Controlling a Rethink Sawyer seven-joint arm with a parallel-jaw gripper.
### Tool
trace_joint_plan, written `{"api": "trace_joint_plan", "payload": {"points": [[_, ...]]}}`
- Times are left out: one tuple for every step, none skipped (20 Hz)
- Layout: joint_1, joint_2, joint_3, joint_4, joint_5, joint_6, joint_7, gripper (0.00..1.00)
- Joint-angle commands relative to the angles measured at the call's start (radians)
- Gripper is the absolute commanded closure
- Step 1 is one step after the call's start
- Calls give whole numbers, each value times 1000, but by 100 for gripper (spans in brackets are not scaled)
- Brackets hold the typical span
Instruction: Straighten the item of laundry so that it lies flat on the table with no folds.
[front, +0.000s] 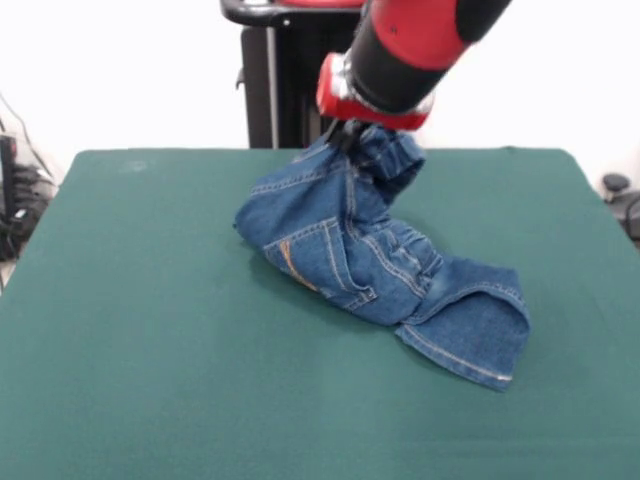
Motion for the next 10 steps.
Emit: {"api": "trace_joint_plan", "payload": {"points": [[-21,-74,180,79,117,155,-1,100],[-25,-78,190,85,132,161,5,100],[-30,-85,202,99,153,151,12,100],[-33,-89,209,108,167,154,16,100],[-37,-93,219,118,185,153,18,100],[-43,-95,229,123,199,156,17,100],[-48,-100,238,131,214,154,17,100],[-53,-110,246,142,234,158,17,100],[-59,-119,255,153,253,160,17,100],[-66,-127,269,161,278,155,16,100]]}}
